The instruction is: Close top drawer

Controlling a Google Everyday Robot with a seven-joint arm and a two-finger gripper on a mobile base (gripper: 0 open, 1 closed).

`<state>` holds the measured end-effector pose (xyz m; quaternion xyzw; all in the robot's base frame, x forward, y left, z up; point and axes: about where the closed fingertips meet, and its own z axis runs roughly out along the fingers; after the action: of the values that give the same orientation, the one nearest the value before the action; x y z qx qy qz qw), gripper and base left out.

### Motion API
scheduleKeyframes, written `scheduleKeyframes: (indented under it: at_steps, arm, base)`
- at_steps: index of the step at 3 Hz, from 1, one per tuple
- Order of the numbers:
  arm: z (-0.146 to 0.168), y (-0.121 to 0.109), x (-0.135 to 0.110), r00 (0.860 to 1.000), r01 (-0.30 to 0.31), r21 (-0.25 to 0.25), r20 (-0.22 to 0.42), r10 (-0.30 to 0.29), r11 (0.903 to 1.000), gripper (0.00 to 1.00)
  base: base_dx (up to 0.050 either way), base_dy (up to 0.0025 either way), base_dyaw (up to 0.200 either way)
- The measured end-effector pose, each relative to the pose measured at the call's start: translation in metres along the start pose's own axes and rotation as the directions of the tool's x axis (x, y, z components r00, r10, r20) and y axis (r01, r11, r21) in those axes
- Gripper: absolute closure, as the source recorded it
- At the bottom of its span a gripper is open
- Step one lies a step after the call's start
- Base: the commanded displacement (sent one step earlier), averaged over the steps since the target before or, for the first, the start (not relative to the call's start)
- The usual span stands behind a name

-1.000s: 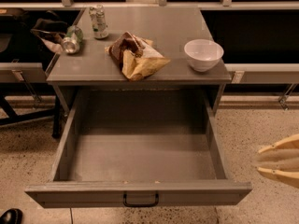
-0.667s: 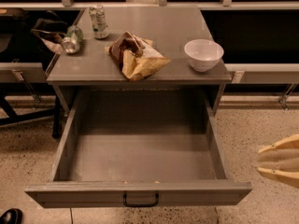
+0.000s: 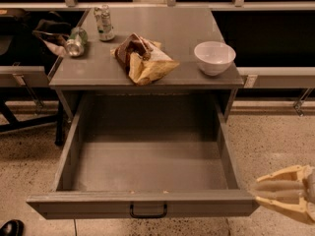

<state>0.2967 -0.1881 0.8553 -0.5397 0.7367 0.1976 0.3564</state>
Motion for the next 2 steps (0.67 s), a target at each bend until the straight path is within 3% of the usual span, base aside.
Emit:
scheduleKeyframes:
  at_steps: [1,2]
  arm:
    - [0.023,0.01,0.02,0.999,-0.05,0.025,0.014,0.05,0.9984,1.0]
    - [0.068,0.017,0.051,0.995,-0.101,0.059,-0.016,0.102,0.9931,1.0]
  base:
    - [0.0,0.0,0.0]
    - [0.0,0.0,0.0]
